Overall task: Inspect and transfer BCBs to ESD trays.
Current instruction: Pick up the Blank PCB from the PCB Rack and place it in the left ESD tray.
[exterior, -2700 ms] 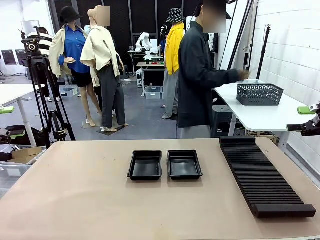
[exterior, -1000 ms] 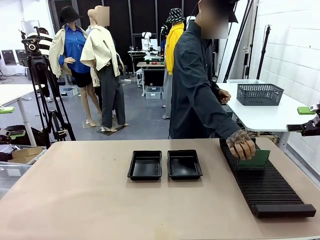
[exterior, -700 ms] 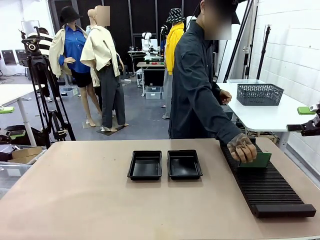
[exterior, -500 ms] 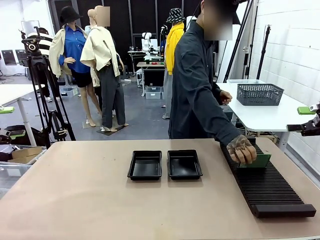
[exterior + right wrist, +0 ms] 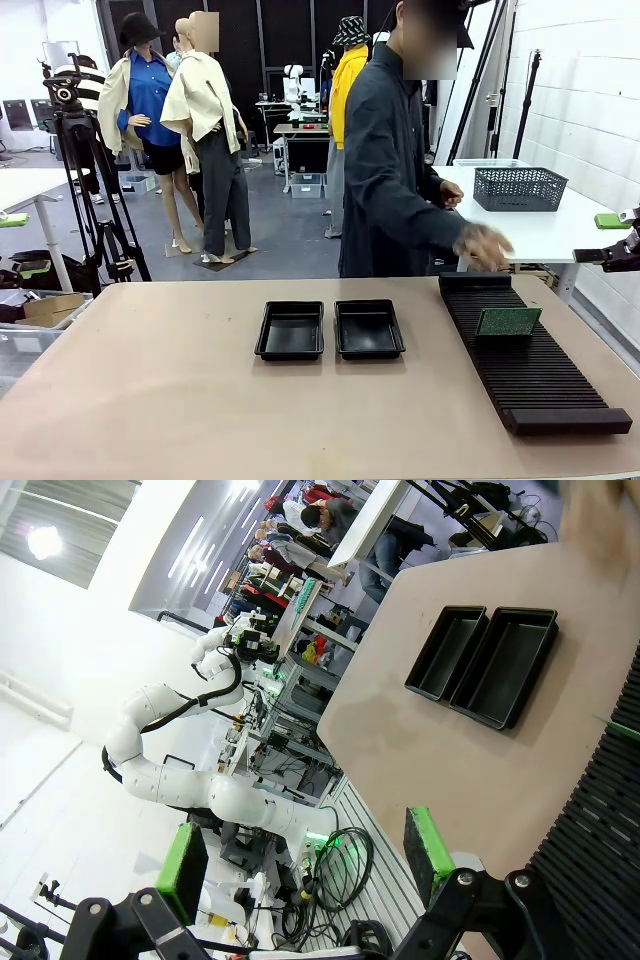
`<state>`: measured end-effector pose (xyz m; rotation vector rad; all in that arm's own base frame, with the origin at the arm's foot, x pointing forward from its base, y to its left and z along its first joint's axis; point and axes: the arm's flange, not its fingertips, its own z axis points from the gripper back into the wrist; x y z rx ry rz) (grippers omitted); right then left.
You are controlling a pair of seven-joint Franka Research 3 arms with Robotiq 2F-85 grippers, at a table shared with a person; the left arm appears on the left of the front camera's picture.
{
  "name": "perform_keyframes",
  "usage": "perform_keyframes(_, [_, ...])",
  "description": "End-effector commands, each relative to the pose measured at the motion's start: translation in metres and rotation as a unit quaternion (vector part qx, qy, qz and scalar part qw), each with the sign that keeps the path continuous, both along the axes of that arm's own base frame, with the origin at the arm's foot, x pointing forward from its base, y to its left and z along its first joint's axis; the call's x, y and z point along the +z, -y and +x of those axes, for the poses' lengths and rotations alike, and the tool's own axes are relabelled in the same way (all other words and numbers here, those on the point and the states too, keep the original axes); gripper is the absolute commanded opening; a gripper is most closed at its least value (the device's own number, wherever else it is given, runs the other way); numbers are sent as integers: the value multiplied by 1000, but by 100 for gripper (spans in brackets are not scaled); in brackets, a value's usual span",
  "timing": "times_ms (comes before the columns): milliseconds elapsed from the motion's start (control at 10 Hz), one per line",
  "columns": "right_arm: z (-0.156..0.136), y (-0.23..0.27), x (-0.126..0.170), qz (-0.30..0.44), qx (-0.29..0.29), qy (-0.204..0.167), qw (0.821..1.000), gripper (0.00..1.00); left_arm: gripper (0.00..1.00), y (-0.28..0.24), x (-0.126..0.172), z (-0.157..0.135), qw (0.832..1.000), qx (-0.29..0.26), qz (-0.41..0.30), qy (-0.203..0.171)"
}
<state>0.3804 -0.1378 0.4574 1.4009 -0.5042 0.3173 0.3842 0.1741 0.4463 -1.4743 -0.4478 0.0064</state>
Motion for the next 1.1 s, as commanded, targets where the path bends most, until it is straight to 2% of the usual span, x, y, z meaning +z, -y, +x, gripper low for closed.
perform_keyframes(0, [1, 0, 0, 0, -1, 1, 1000, 100, 100, 0, 2, -1, 1000, 2, 1, 3])
perform_keyframes(500, [0, 0, 0, 0, 0, 0, 1000, 100, 100, 0, 2, -1, 1000, 2, 1, 3])
perform_keyframes(700, [34, -7, 9, -53, -40, 19, 998, 100, 100, 0, 2, -1, 1000, 2, 1, 3])
perform_keyframes(800, [47, -10, 11, -80, -37, 25, 996, 100, 100, 0, 2, -1, 1000, 2, 1, 3])
perform_keyframes(900, [60, -15, 12, -107, -22, 37, 993, 100, 100, 0, 2, -1, 1000, 2, 1, 3])
perform_keyframes(1000, [76, -22, 11, -156, 20, 52, 986, 100, 100, 0, 2, -1, 1000, 2, 1, 3])
